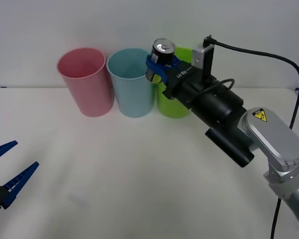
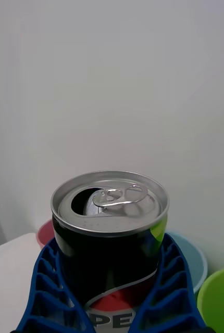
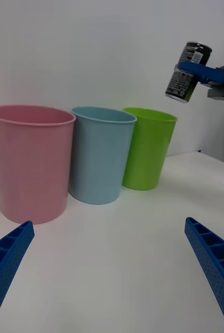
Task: Grasp the object on the table and drop it into the matching bin: aluminum can to the light blue bin, PET bottle to the pink bin.
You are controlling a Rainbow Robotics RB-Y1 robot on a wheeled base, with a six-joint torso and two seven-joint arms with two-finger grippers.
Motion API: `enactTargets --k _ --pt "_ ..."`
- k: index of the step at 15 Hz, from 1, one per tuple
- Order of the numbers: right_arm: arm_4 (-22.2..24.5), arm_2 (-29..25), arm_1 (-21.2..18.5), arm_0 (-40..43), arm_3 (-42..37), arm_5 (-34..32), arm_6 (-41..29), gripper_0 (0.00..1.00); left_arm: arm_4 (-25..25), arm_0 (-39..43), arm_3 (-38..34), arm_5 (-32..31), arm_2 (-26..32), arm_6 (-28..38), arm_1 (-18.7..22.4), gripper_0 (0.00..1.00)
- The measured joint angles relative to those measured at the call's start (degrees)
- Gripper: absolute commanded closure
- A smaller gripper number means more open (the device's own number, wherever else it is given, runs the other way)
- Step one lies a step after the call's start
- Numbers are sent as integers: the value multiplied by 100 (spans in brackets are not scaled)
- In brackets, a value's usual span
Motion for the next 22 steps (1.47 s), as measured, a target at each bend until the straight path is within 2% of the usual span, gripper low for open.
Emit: enactTargets --k 9,15,17,22 --pt "445 -2 1202 -1668 2280 732 32 100 0 0 0 0 0 0 0 0" --pt "598 -11 1700 -2492 3528 1146 87 100 0 0 0 0 0 0 0 0" --pt "649 -15 1802 -2669 3778 1200 87 100 0 0 0 0 0 0 0 0" --pt "768 7 1870 -2681 3807 1202 92 100 0 0 0 0 0 0 0 0"
